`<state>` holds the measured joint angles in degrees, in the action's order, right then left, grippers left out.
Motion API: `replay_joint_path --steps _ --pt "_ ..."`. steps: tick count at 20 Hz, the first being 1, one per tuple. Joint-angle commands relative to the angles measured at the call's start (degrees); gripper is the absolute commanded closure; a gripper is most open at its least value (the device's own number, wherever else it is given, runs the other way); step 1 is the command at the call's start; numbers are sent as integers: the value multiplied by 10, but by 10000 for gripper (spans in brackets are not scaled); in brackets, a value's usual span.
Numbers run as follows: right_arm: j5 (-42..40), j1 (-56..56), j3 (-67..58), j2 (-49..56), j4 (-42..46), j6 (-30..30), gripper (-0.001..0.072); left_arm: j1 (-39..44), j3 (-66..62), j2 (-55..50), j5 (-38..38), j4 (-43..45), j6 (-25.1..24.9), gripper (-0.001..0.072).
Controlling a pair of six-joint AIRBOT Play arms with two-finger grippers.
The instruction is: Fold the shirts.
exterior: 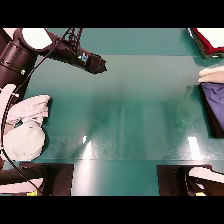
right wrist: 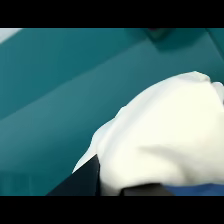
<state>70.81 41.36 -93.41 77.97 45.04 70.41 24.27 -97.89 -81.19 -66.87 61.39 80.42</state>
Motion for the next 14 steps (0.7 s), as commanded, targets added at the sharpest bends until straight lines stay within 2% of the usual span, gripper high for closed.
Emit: replay_joint_path --steps 1,3,6,7,9,10,12,14 --pt "20 32 78 -47 33 9 692 0 0 0 -10 2 -14 683" --pt "21 56 122 -76 46 10 691 0 0 0 -15 3 -14 683" --pt "43 91 175 -111 164 21 688 0 0 0 -15 3 -15 683" --pt "57 101 188 -119 210 33 656 0 0 0 -15 4 -17 683" --pt "72 122 215 -130 286 44 236 0 0 0 -16 3 -29 683" --pt "73 134 227 -132 306 46 106 0 0 0 -16 3 -29 683" --pt "94 162 238 -132 293 61 88 0 0 0 -17 3 -29 683" --pt "103 170 238 -132 234 67 90 0 0 0 -17 3 -29 683"
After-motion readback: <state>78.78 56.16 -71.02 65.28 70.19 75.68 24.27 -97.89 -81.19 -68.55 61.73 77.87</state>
